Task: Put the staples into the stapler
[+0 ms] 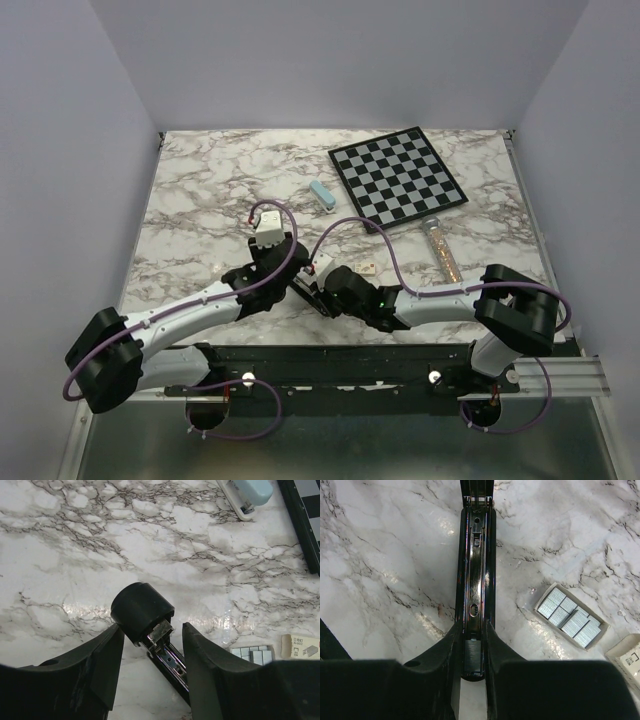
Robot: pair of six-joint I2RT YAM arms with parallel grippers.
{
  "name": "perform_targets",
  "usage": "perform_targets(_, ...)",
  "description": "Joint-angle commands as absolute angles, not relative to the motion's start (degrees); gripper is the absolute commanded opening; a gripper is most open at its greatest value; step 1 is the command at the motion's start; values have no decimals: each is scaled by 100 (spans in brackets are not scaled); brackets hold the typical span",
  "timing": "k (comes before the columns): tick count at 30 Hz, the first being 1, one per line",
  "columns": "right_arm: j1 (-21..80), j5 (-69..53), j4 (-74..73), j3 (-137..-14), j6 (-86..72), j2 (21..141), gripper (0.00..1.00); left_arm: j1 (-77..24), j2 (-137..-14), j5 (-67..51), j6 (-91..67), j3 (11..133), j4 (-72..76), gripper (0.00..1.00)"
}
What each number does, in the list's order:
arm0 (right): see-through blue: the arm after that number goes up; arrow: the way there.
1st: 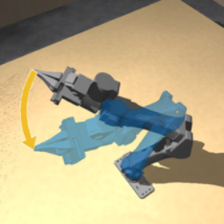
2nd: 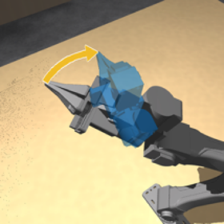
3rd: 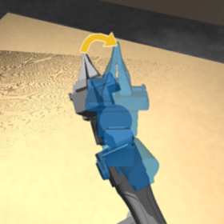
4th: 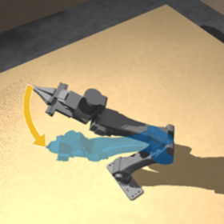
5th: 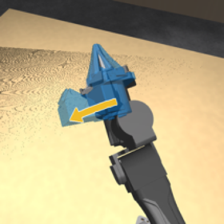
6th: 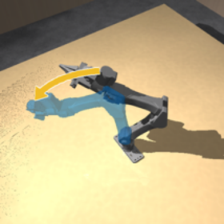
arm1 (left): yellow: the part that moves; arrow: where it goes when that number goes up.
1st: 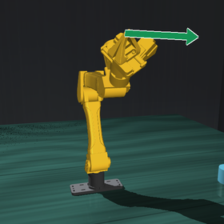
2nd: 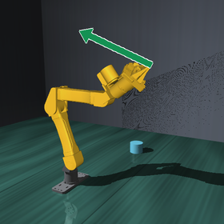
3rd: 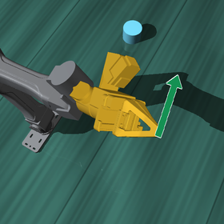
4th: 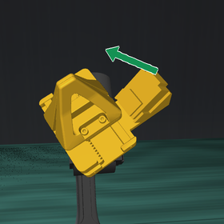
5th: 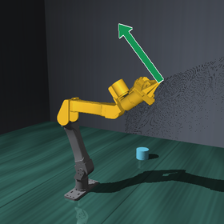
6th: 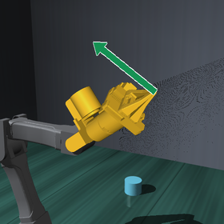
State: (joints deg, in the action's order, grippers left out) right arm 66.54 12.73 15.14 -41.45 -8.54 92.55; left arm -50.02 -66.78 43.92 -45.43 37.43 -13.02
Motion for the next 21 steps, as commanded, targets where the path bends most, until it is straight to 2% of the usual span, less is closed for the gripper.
perform_targets(1,6671,1187,1854,-4061,-835,9185,8,-5036,-6355,4447,-3394,3525,-528,60)
perform_targets(9,6662,1055,1934,-4017,-835,9158,8,-5036,-5749,4219,-1892,2813,807,62)
perform_targets(21,6653,791,2171,-3850,-668,9035,8,-4992,-5687,3579,-950,2224,1863,59)
